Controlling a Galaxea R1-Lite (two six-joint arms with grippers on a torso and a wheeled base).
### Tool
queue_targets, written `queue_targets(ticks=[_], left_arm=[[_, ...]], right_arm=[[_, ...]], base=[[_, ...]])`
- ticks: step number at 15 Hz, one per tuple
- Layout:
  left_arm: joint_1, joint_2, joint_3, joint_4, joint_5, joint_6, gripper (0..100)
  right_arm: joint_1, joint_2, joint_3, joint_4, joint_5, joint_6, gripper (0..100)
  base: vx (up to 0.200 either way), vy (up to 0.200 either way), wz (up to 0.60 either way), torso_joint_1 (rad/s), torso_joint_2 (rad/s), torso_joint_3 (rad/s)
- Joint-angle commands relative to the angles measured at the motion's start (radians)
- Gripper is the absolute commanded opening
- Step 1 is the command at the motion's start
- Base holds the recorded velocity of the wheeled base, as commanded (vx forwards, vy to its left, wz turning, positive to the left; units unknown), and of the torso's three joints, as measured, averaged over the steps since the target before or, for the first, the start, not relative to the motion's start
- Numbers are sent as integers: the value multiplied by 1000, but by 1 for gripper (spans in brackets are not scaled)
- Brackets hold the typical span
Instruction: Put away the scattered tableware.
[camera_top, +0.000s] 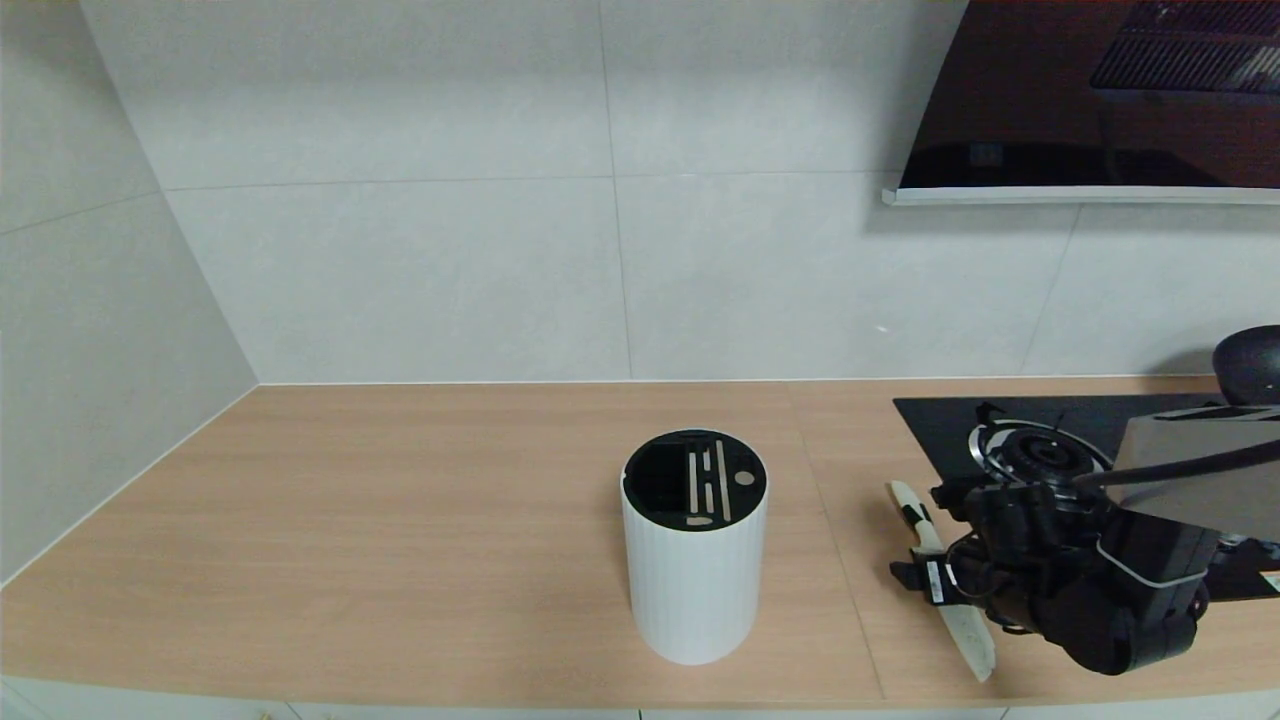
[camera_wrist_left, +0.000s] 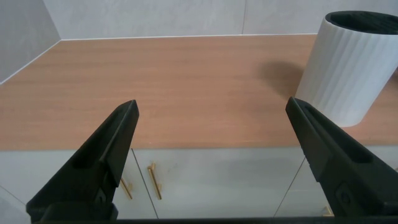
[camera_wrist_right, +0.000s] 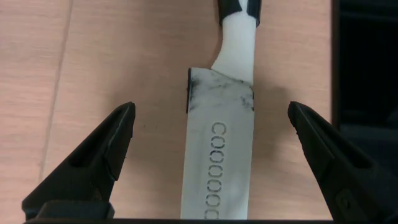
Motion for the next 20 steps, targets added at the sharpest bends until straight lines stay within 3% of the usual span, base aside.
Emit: queue_targets(ticks=[1, 6, 7, 17, 20], left_arm=[[0, 0, -1, 0, -1, 0, 100], [0, 0, 0, 0, -1, 0, 100], [0, 0, -1, 0, 0, 0, 100], [0, 0, 0, 0, -1, 1, 100], [0, 0, 0, -2, -1, 4, 100]], right_arm=[[-1, 12, -18, -1, -4, 15, 100], [-9, 24, -18, -1, -4, 15, 100], [-10, 26, -18, -1, -4, 15, 0], [-12, 26, -21, -2, -4, 19, 0], [-7, -132, 32, -10, 5, 21, 0]], base=[[0, 0, 0, 0, 0, 0], [0, 0, 0, 0, 0, 0], [0, 0, 0, 0, 0, 0], [0, 0, 0, 0, 0, 0], [0, 0, 0, 0, 0, 0]])
